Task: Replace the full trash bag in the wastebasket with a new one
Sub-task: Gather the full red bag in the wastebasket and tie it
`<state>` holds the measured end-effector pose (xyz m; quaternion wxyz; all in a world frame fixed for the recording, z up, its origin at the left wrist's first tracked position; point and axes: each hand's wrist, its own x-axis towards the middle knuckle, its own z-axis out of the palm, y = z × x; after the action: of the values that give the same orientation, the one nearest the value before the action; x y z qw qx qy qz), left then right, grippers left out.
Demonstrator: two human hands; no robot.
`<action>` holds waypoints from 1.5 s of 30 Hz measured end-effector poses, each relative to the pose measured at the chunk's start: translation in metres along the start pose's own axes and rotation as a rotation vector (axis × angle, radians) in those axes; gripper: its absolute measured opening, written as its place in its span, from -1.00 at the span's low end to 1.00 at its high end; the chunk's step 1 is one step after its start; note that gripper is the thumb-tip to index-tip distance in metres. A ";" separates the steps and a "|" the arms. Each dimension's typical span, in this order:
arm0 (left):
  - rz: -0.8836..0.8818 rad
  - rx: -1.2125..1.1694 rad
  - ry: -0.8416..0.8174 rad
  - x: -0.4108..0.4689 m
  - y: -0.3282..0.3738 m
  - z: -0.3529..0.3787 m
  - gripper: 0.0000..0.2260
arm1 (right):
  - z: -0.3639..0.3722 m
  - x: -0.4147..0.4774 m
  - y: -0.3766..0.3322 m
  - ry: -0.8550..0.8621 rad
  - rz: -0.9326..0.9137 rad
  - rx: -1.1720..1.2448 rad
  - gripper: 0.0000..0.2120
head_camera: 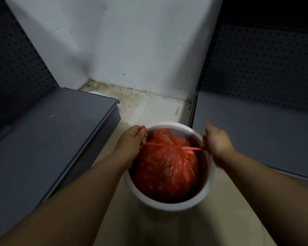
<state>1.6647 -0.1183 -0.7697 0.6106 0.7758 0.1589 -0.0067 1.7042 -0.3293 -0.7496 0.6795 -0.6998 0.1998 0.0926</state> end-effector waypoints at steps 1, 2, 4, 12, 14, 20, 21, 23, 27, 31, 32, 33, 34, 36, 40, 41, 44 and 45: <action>0.012 0.012 -0.003 0.000 0.000 -0.001 -0.64 | -0.003 0.001 0.001 0.021 -0.002 -0.025 -0.54; 0.026 0.021 -0.005 0.000 0.000 -0.002 -0.63 | -0.006 0.003 0.002 0.043 -0.017 -0.071 -0.54; 0.053 0.025 -0.006 0.001 0.004 -0.005 -0.62 | -0.009 0.006 0.003 0.072 -0.058 -0.184 -0.58; -0.093 -0.501 0.208 0.003 0.024 0.008 -0.71 | 0.000 0.003 -0.008 0.049 0.026 0.035 -0.54; -0.127 -0.740 0.186 0.003 0.027 0.014 -0.70 | 0.000 0.000 -0.011 0.010 0.022 0.072 -0.54; -0.139 -0.572 0.130 0.007 0.019 0.018 -0.70 | -0.008 -0.005 -0.014 -0.016 -0.028 -0.069 -0.53; -0.153 -0.551 0.134 0.006 0.019 0.017 -0.70 | -0.009 -0.005 -0.011 -0.016 -0.025 -0.078 -0.53; -0.162 -0.515 0.140 0.003 0.020 0.017 -0.70 | -0.011 -0.005 -0.005 0.006 -0.020 -0.075 -0.52; 0.078 -0.223 0.019 -0.007 0.038 0.023 -0.74 | -0.013 -0.006 -0.018 0.028 -0.058 -0.117 -0.54; 0.391 0.333 -0.319 -0.021 0.064 0.042 -0.80 | -0.005 -0.012 -0.056 -0.078 -0.311 -0.475 -0.70; 0.443 0.470 -0.407 -0.022 0.066 0.048 -0.79 | -0.001 -0.014 -0.065 -0.105 -0.394 -0.579 -0.73; 0.471 0.552 -0.468 -0.023 0.067 0.053 -0.79 | 0.003 -0.016 -0.072 -0.147 -0.463 -0.676 -0.75; 0.464 0.583 -0.507 -0.022 0.068 0.057 -0.78 | 0.006 -0.018 -0.076 -0.201 -0.514 -0.756 -0.75; 0.365 0.558 -0.525 -0.020 0.069 0.061 -0.75 | 0.011 -0.020 -0.079 -0.305 -0.551 -0.819 -0.77; 0.184 0.466 -0.353 -0.012 0.060 0.066 -0.70 | 0.001 -0.021 -0.078 -0.451 -0.406 -0.593 -0.83; 0.187 0.412 -0.308 -0.012 0.059 0.066 -0.68 | -0.003 -0.019 -0.075 -0.462 -0.402 -0.632 -0.81; 0.107 0.154 -0.267 -0.015 0.058 0.066 -0.45 | -0.006 -0.016 -0.059 -0.472 -0.541 -0.988 -0.76; 0.079 0.116 -0.267 -0.016 0.059 0.065 -0.42 | -0.004 -0.015 -0.054 -0.456 -0.584 -1.054 -0.77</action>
<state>1.6769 -0.1961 -0.7270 0.5804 0.8075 0.0451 -0.0950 1.7117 -0.3312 -0.6942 0.2669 -0.9282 -0.2206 0.1359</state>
